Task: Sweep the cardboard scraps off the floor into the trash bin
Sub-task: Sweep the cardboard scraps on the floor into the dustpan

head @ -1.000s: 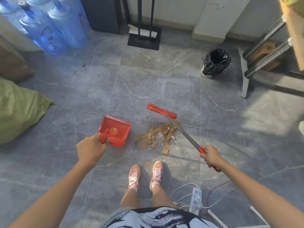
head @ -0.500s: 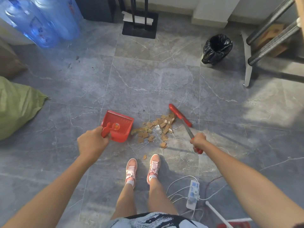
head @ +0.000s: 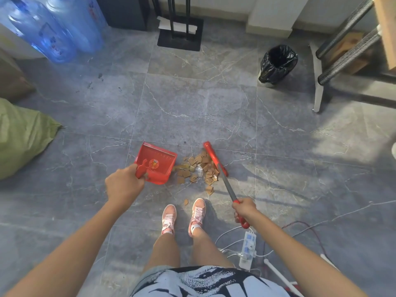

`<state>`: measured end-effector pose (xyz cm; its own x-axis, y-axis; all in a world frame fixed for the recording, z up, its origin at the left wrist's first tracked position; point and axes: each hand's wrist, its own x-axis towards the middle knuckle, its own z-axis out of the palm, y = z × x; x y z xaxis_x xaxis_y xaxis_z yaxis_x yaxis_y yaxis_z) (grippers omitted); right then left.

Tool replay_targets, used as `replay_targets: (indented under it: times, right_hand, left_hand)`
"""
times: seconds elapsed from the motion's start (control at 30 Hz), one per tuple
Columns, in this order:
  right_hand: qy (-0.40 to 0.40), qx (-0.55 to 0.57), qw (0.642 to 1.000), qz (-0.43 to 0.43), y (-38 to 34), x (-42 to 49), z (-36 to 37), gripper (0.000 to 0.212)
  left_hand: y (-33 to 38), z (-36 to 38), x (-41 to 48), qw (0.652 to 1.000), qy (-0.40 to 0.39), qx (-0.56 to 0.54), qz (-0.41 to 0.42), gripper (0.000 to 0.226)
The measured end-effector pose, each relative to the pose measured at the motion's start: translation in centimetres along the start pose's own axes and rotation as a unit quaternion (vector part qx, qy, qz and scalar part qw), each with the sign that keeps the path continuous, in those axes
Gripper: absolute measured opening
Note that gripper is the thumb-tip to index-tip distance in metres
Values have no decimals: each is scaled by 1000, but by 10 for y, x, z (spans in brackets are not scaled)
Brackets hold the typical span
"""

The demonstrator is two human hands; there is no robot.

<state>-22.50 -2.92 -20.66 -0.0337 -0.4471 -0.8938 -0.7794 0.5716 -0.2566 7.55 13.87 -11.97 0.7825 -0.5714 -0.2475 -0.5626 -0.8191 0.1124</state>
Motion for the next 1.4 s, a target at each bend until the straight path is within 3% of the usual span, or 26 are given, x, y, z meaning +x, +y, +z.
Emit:
replay_targets:
  times: [0.13, 0.47, 0.8, 0.97, 1.1, 1.2, 1.4]
  right_hand:
    - [-6, 75, 997, 21, 3, -13, -19, 20]
    - [4, 121, 992, 30, 17, -66, -28, 27]
    - [-111, 20, 992, 49, 24, -111, -21, 11]
    - [-185, -50, 980, 48, 10, -109, -18, 31]
    - [-219, -107, 969, 45, -1, -90, -5, 26]
    - [-224, -144, 963, 51, -3, -73, 4, 8]
    - [-204, -225, 951, 51, -11, -41, -7, 7]
  left_hand:
    - [-12, -2, -5, 1000, 4, -4, -2, 26]
    - [-71, -13, -22, 999, 30, -25, -3, 27]
    - [-105, -18, -33, 999, 28, -16, -1, 29]
    - [-101, -17, -42, 999, 29, -17, -13, 28]
    - [-89, -14, -47, 999, 30, -10, -28, 29]
    - [-78, -10, -52, 999, 21, 7, -40, 31]
    - [-53, 2, -61, 998, 15, 16, -62, 32]
